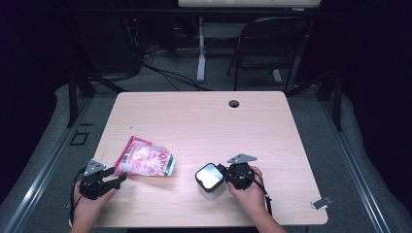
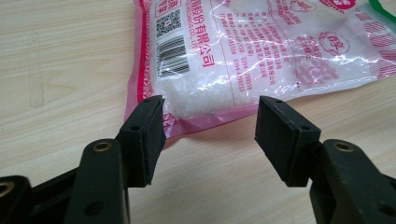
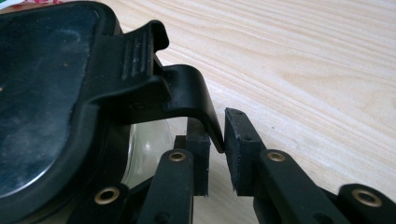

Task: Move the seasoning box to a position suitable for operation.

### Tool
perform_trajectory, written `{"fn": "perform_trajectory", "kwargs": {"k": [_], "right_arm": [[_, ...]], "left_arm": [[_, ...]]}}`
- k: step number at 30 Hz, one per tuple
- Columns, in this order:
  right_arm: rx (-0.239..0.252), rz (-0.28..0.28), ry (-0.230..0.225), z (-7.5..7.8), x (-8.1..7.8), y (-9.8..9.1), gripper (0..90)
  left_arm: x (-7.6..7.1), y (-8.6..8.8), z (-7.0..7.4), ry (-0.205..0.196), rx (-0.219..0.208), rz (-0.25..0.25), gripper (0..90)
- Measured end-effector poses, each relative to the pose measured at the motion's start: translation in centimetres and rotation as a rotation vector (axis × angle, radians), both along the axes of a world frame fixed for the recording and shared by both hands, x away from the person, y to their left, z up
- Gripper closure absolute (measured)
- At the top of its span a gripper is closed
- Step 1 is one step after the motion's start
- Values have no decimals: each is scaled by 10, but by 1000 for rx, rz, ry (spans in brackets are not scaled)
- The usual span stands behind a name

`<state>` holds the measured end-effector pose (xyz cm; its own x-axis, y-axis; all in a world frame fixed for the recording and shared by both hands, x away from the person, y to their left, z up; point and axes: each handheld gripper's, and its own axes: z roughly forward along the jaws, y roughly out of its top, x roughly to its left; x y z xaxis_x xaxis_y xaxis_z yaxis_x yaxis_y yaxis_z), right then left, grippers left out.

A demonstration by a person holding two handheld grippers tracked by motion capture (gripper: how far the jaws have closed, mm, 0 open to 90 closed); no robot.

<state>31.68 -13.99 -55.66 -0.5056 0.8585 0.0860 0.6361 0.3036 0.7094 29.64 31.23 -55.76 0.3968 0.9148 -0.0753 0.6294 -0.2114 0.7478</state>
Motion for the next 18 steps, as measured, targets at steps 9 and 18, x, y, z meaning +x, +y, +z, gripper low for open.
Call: {"fn": "perform_trajectory", "kwargs": {"k": [9,18], "right_arm": [[-29,-4,22,0,-5,-2,804],[-30,0,49,4,-14,-4,788]], "left_arm": [[0,0,0,0,2,-2,420],[-1,0,1,-4,3,1,419]]}}
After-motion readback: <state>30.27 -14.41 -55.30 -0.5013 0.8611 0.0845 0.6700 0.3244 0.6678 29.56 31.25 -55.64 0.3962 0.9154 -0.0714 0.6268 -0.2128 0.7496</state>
